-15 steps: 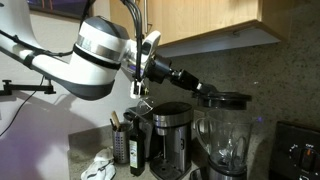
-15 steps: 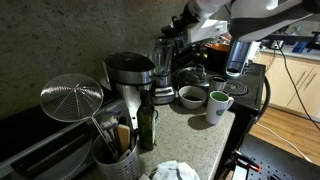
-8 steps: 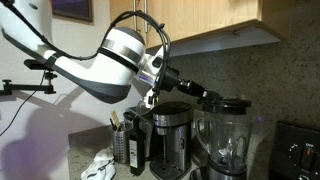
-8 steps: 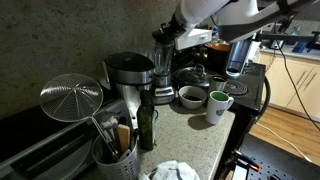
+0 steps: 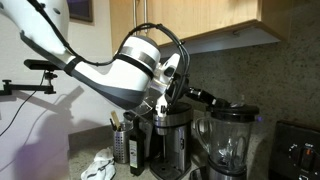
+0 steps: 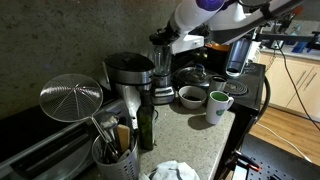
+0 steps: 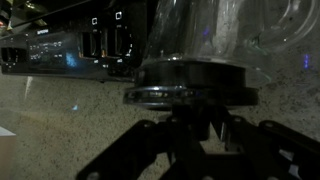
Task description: Place the lid on the blender
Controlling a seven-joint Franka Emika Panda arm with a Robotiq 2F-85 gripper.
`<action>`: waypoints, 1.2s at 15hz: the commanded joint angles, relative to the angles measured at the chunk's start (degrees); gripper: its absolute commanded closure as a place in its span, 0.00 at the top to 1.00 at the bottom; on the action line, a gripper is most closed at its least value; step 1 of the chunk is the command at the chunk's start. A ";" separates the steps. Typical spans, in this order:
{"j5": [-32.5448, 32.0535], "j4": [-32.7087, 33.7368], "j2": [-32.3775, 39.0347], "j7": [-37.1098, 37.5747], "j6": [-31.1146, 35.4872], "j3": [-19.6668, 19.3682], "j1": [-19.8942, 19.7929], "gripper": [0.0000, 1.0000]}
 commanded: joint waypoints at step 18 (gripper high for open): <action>4.12 0.51 3.52 1.57 0.18 0.03 0.95 0.60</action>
